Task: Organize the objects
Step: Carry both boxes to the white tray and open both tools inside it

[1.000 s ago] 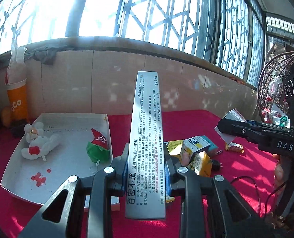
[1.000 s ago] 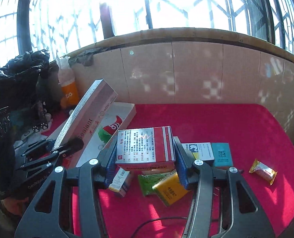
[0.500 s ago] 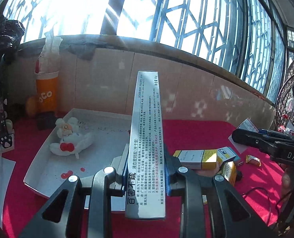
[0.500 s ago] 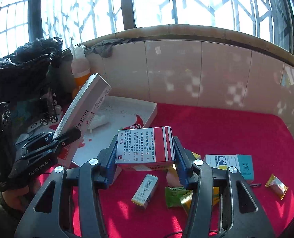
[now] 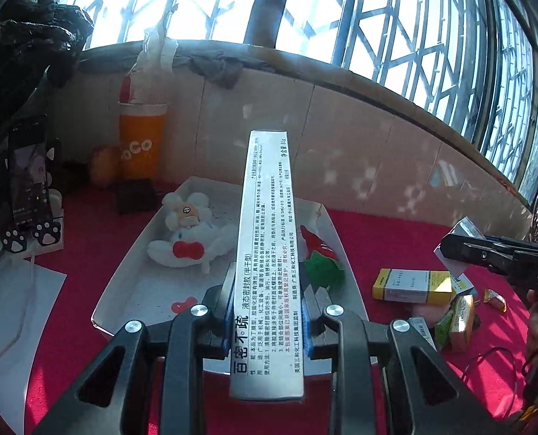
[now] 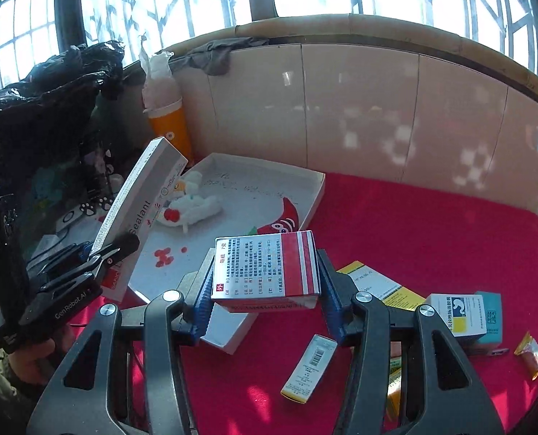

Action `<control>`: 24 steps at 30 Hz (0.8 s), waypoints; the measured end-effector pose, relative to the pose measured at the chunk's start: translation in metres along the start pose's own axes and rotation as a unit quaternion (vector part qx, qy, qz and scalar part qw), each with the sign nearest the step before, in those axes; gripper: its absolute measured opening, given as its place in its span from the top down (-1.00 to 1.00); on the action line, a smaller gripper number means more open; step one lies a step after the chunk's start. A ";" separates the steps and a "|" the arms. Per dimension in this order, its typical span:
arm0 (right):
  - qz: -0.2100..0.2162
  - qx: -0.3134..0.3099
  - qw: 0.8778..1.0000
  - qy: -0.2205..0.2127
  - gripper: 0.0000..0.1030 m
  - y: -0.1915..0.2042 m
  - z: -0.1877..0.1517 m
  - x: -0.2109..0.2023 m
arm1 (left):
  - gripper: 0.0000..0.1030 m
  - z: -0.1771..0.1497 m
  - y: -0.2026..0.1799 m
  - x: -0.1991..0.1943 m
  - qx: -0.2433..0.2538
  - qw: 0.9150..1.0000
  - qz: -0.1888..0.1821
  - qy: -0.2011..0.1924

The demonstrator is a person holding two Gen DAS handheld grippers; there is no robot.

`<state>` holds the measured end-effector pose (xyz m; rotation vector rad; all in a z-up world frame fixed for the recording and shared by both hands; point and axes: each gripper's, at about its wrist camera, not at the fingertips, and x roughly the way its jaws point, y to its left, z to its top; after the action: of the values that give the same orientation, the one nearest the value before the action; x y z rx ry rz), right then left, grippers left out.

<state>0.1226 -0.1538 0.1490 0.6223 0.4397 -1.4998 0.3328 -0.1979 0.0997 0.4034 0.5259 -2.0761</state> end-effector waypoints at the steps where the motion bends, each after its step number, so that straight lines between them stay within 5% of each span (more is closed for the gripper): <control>1: 0.002 -0.001 1.000 0.004 0.02 0.002 0.002 0.004 | 0.47 -0.001 0.002 0.001 -0.002 1.000 0.001 0.001; 24: 0.031 0.023 0.995 0.090 0.01 0.040 0.022 0.116 | 0.46 0.006 0.036 0.057 0.005 0.997 0.042 0.060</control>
<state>0.1651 -0.2596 0.0982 0.8056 0.5200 -1.4035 0.3332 -0.2584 0.0706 0.5493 0.5607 -1.9823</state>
